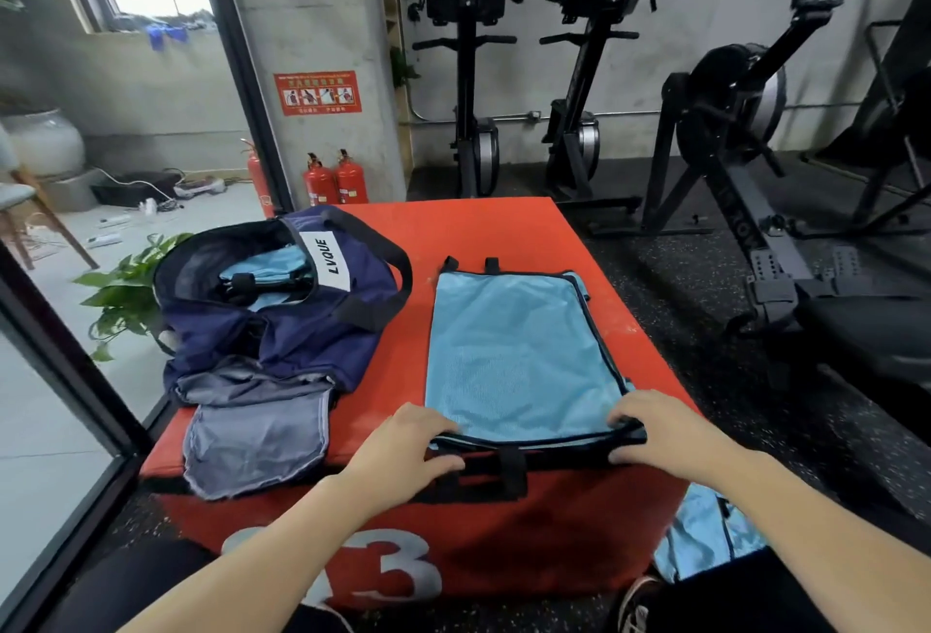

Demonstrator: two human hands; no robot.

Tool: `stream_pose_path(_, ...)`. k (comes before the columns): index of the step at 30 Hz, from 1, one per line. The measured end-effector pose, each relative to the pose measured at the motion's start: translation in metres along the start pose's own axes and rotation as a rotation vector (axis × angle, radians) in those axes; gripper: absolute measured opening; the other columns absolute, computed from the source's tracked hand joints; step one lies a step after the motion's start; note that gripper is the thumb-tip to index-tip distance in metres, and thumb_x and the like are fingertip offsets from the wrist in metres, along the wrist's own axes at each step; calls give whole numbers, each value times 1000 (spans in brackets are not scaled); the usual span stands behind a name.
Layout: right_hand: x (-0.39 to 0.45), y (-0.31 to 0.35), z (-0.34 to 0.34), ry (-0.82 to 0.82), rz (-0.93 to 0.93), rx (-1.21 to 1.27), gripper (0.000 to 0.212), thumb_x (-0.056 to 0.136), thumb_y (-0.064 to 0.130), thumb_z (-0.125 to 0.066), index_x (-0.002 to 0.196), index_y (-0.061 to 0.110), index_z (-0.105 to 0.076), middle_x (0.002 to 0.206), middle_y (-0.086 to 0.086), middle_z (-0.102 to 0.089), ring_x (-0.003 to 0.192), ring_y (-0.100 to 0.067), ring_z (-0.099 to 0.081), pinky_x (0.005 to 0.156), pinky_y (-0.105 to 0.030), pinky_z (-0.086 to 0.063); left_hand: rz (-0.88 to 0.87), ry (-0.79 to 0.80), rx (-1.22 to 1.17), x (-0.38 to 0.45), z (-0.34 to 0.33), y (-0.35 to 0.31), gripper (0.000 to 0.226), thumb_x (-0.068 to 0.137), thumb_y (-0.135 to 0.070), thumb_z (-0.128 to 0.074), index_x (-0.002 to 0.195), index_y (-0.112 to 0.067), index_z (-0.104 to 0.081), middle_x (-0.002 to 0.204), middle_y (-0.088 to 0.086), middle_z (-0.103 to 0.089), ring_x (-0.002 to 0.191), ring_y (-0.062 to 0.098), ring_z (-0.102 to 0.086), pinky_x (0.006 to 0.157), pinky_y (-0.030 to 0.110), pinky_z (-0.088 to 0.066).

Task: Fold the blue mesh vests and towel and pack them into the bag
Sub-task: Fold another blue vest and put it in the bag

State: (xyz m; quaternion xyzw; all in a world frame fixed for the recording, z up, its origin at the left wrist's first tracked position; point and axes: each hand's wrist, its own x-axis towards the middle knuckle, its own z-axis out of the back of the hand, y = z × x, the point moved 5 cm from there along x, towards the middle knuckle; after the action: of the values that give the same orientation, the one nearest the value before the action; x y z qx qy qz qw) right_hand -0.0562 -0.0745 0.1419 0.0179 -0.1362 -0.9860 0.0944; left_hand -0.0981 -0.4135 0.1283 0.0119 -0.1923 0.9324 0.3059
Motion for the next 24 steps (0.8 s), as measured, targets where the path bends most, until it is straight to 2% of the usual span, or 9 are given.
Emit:
stream_pose_path(6,-9,-13,-4,-76,90,21,16,89,31,-72,105,30,-72,101,18,-63,101,-10,-54,97,-30,-42,75,-24,10,-2,-8,5,48,83,-48,-73,125,-27,-63,117,-12,-58,115,9,-46,105,32,-39)
stream_pose_path(10,-8,-15,-3,-93,70,10,12,93,28,-67,102,24,-73,101,14,-65,102,-12,-56,96,-30,-43,96,-43,-12,0,-5,1,36,82,-37,-76,117,-28,-68,107,-13,-61,106,9,-50,97,28,-41)
stream_pose_path(14,-10,-14,5,-208,-34,225,3,93,22,-67,94,18,-66,94,7,-66,92,-15,-60,86,-27,-44,118,-66,-50,0,5,-3,12,84,-31,-75,96,-28,-72,88,-13,-59,89,7,-51,84,28,-43)
stream_pose_path(17,-11,-13,16,-237,-129,396,9,95,19,-64,87,20,-62,81,6,-66,74,-2,-59,73,-20,-44,109,-82,-113,1,16,-9,11,88,-28,-72,90,-32,-62,102,-15,-60,101,5,-52,92,22,-40)
stream_pose_path(18,-11,-13,17,-221,-138,419,12,96,20,-63,84,21,-60,74,6,-64,66,0,-56,68,-22,-44,132,-84,-169,0,20,-10,14,90,-27,-71,91,-34,-59,105,-16,-62,101,4,-56,92,20,-40)
stream_pose_path(19,-10,-14,18,-206,-146,433,14,96,21,-63,83,23,-60,71,4,-64,62,-2,-56,67,-27,-45,176,-78,-239,0,24,-11,14,90,-27,-70,89,-35,-58,100,-16,-66,94,3,-61,88,20,-44)
stream_pose_path(21,-8,-17,22,-212,-143,478,16,95,22,-64,80,25,-62,72,3,-66,69,-10,-60,74,-35,-47,238,-46,-356,1,32,-13,9,91,-29,-68,87,-33,-61,78,-13,-68,71,1,-61,73,24,-48)
stream_pose_path(22,-6,-19,25,-223,-136,518,17,94,21,-66,78,25,-63,72,5,-67,70,-10,-59,76,-35,-47,236,-34,-391,3,36,-15,8,91,-28,-68,87,-30,-62,70,-14,-67,63,0,-57,69,24,-46)
stream_pose_path(24,-1,-21,33,-244,-141,578,19,92,21,-68,73,24,-67,70,5,-66,69,-6,-55,73,-32,-44,209,-20,-494,6,45,-17,7,91,-24,-68,85,-25,-64,66,-11,-68,60,1,-51,69,28,-42)
